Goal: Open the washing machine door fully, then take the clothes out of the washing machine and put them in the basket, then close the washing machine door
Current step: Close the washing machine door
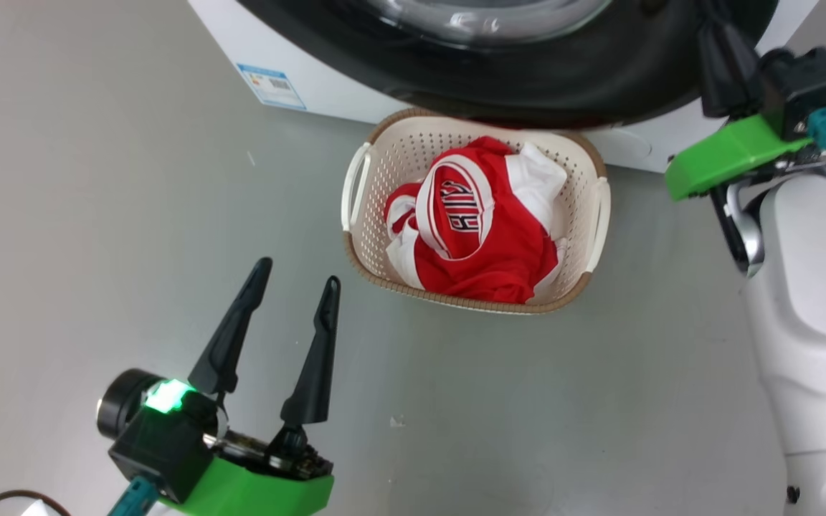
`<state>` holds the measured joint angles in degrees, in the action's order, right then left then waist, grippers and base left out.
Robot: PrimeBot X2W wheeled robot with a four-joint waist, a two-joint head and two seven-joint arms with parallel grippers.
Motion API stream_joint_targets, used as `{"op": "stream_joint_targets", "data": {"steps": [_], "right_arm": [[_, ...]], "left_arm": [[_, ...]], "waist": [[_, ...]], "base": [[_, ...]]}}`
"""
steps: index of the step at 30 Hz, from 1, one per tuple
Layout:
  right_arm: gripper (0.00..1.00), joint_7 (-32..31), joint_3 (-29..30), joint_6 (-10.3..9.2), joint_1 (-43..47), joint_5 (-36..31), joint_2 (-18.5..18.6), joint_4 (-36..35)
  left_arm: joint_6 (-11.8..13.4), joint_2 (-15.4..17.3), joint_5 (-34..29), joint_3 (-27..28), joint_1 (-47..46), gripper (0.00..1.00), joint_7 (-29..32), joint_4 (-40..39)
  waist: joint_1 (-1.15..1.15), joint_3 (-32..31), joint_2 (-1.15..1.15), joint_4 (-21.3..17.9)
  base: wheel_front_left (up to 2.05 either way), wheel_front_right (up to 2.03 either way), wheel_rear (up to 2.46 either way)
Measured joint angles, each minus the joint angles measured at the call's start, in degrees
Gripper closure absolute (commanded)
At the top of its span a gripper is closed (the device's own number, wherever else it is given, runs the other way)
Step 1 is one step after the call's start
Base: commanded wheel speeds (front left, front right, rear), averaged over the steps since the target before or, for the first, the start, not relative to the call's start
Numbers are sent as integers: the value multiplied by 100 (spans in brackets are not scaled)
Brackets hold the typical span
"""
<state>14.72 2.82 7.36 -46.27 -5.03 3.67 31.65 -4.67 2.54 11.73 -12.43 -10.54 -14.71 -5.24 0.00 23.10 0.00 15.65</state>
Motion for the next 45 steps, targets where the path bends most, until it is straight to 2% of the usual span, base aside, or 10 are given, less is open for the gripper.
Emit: {"op": "stream_joint_targets", "data": {"steps": [16,23,34,39,40,41,42,43,44,45], "right_arm": [[100,0,730,26,-945,-731,-9,539],[100,44,866,78,-1268,-1028,-75,861],[100,41,869,89,-1313,-1056,-126,929],[100,40,770,87,-1256,-657,-113,822],[96,40,765,86,-1221,-590,-107,770],[82,40,761,86,-1173,-522,-90,705],[74,40,754,73,-1111,-426,-68,641],[62,40,751,68,-1045,-345,-45,580],[20,40,751,68,-1045,-345,-45,580],[0,40,745,59,-901,-168,-3,490]], "left_arm": [[-47,-16,46,-143,-199,0,0,-87],[-47,-23,64,-199,-298,0,0,-86],[-46,-26,90,-203,-300,0,0,-45],[-46,-26,89,-207,-300,0,0,2],[-45,-26,89,-208,-300,0,0,14],[-41,-26,89,-212,-300,0,0,19],[-38,-26,89,-212,-300,0,0,20],[-37,-26,89,-211,-300,0,0,20],[-37,-26,89,-211,-300,0,0,20],[-34,-26,27,-207,-299,0,0,23]], "waist": [[0,382,0,235],[0,493,0,278],[0,449,0,182],[0,375,0,128],[0,352,0,119],[0,327,0,109],[0,301,0,98],[0,276,0,85],[0,276,0,85],[0,226,0,54]], "base": [[0,0,0],[0,0,0],[0,0,0],[0,0,0],[0,0,0],[0,0,0],[0,0,0],[0,0,0],[0,0,0],[0,0,0]]}}
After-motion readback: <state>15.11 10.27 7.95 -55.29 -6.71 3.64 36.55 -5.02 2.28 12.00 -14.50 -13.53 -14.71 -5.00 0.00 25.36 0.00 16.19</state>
